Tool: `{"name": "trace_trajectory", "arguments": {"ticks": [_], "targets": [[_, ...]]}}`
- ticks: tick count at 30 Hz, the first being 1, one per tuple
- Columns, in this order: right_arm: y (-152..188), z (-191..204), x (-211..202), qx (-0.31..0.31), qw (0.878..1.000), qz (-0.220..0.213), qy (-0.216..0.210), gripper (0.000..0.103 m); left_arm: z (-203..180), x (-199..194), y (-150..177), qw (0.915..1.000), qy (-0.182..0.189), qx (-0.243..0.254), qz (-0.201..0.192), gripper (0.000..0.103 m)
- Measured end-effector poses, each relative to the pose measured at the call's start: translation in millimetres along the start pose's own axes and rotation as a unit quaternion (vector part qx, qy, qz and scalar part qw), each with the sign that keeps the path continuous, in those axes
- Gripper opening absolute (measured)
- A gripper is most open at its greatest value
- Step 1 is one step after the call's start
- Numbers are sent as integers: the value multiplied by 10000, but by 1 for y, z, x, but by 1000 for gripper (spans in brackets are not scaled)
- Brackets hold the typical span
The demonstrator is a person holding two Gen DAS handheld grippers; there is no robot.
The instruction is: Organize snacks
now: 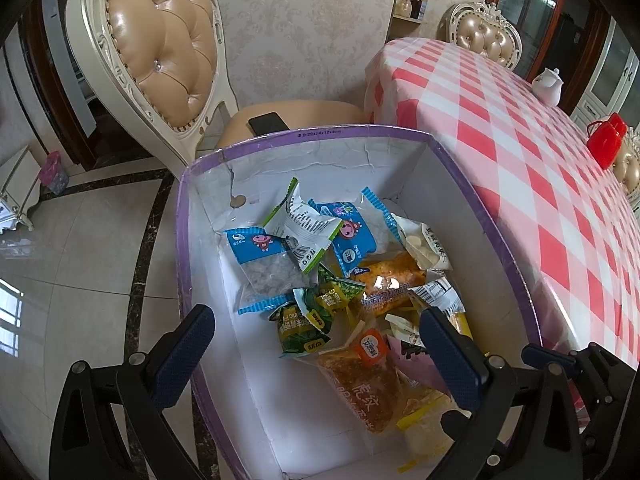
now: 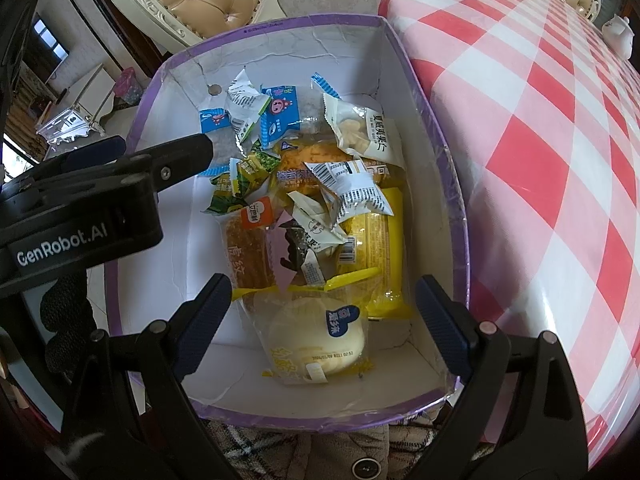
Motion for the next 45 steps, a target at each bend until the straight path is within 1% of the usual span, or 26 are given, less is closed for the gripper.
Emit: {"name": "trace_trajectory", "arguments": {"ticks": [42, 45], "targets": [[4, -1, 2, 3, 10000, 17, 12, 94, -2, 6, 6, 9998, 98, -88, 140, 103], [4, -1, 2, 4, 10000, 18, 11, 94, -2, 5, 6, 9999, 80, -104, 47, 103]]}}
Point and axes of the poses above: each gripper's, at about its wrist camera, not at the fingertips, and x roughly the way its jaws point, z to its left, y to its underside, the point moved 10 cm from there along x, roughly the way its jaws point, and after that the axes turned 10 degrees about -z, right-handed, at the moved point
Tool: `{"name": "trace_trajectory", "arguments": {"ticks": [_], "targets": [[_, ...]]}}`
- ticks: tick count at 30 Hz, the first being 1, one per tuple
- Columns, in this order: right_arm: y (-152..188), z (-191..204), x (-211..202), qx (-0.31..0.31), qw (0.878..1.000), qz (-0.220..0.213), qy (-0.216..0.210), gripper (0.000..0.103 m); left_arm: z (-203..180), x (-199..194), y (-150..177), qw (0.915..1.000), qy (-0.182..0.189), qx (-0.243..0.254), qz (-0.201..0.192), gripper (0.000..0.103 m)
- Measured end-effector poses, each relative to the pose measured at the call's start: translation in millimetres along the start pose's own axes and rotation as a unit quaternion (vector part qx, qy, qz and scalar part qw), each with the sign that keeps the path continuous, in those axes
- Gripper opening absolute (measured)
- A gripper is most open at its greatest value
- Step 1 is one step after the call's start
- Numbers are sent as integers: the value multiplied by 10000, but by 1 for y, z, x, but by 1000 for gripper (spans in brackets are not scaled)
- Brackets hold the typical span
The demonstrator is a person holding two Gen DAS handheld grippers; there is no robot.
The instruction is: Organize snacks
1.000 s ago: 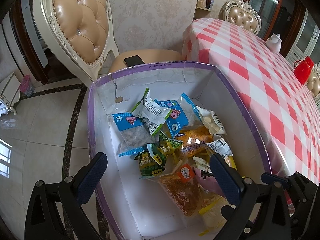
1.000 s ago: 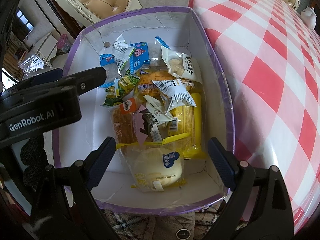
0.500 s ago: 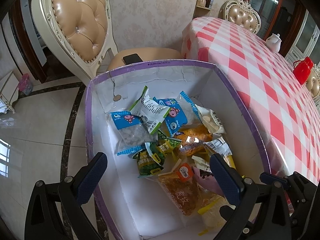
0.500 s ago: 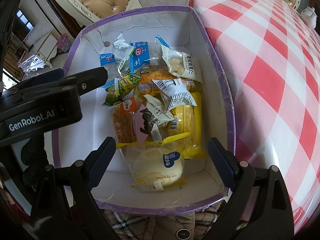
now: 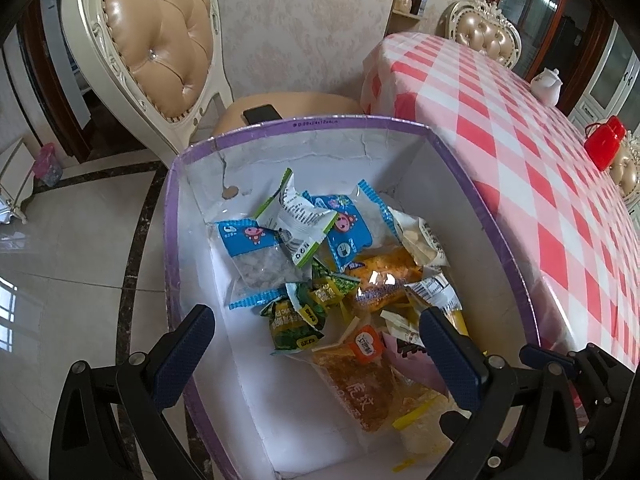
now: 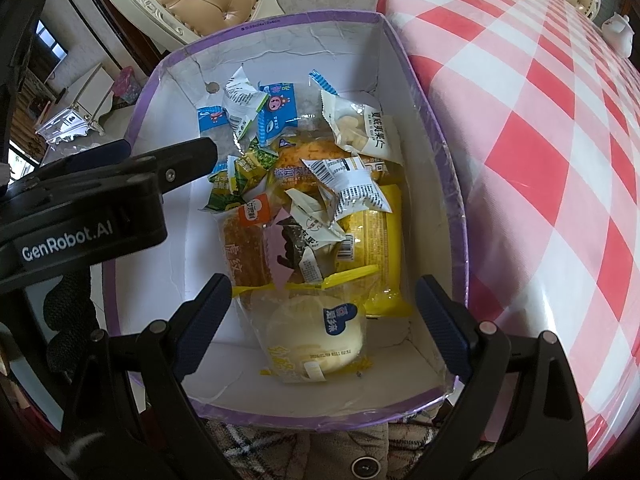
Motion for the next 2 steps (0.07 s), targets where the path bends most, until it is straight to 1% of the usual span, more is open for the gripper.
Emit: {"name": "trace_trajectory", "arguments": {"ticks": [2], "targets": [[0, 0, 0, -4, 10000, 0, -1, 94, 1, -2, -1, 9999, -104, 55, -111, 103]]}}
Point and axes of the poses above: each gripper's, at about its wrist camera, not at the fingertips, and x roughly the way its jaws point, z to its left, y to its underside, the point moved 10 cm from there along x, roughly the way its jaws point, and after that the axes turned 10 degrees about -z, right-handed, at the moved point
